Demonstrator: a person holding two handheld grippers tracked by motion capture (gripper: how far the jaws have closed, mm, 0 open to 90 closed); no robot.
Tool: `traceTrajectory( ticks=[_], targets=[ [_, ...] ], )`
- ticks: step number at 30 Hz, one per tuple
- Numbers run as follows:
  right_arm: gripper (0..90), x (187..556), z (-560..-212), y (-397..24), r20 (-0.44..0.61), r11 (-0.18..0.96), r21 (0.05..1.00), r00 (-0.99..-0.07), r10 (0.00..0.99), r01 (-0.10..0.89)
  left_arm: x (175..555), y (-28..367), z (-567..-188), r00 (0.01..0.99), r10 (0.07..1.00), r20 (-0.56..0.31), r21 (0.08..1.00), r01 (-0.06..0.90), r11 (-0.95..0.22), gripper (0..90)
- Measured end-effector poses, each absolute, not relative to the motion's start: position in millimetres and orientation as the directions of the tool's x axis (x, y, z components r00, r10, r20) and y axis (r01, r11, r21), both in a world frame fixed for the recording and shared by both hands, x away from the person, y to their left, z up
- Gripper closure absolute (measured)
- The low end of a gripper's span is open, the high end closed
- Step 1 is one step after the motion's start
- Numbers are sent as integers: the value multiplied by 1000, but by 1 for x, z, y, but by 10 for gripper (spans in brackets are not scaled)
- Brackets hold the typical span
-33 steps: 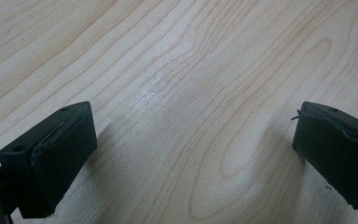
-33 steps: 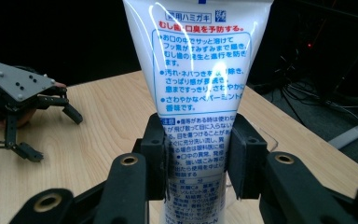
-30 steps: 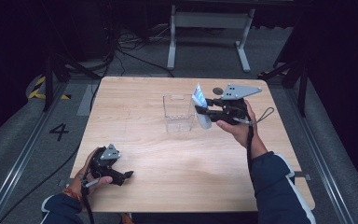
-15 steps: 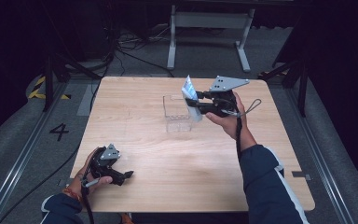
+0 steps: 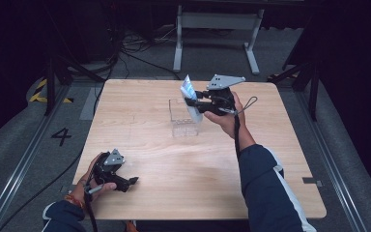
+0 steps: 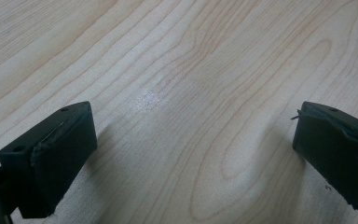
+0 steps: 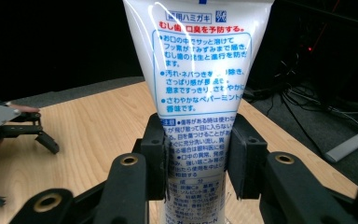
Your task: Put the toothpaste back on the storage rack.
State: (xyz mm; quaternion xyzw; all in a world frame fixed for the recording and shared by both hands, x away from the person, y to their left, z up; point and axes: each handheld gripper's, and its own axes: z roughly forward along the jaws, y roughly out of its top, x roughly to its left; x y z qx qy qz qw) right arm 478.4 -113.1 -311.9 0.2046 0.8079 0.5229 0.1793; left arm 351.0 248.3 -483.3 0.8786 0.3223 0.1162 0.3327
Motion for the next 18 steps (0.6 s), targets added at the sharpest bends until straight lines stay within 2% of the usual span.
traceTrajectory(
  ticks=[18],
  targets=[
    [641,501,-334,-104,-50,354,918,-834,549,178,351,248,-484,764,645,-9,662,488,-569,0]
  ],
)
